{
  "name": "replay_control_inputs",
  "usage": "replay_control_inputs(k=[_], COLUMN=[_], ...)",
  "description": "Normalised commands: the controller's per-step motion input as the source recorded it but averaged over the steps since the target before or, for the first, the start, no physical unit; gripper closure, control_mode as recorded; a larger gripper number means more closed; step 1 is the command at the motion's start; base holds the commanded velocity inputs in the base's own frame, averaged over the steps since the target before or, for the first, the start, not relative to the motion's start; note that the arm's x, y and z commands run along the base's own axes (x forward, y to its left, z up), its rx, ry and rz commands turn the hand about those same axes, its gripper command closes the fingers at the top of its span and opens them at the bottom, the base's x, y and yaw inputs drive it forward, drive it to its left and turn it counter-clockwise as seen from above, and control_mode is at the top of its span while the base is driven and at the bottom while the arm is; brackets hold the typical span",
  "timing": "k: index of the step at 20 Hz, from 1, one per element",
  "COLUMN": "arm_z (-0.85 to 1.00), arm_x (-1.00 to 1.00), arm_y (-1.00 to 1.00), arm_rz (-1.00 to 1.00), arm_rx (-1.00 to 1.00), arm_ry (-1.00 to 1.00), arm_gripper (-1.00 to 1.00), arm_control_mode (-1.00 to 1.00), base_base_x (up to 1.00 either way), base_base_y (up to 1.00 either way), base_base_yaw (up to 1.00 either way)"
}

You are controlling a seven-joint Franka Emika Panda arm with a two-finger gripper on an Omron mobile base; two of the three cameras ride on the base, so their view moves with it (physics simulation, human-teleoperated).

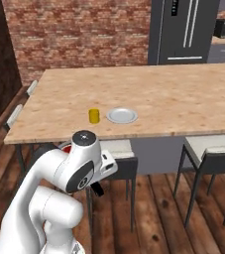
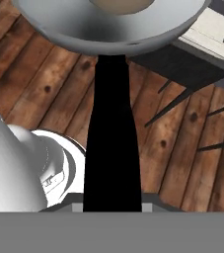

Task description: Pick up the pan with the steak in it and place it on the dining table. Then place the steak on the plate.

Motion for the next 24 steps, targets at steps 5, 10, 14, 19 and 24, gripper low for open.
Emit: replay_control_inputs(k=[5,10,14,19,24], arm_z=[0.00,0.00,0.00,0.00,0.00], arm_x=[0.00,0.00,0.00,0.00,0.00], arm_y=[0.00,0.00,0.00,0.00,0.00], arm_rz=[0.00,0.00,0.00,0.00,0.00], arm_rx=[0.00,0.00,0.00,0.00,0.00], arm_ry=[0.00,0.00,0.00,0.00,0.00], arm_gripper=[1.00,1.00,1.00,1.00,1.00], arm_control_mode=[1.00,1.00,1.00,1.00,1.00], base_base_x=[0.06,0.28,0.23,0.21,0.20], base_base_y=[-0.14,-0.80,-0.92,-0.95,-0.96], base_base_yaw=[0.03,0.06,0.03,0.02,0.02])
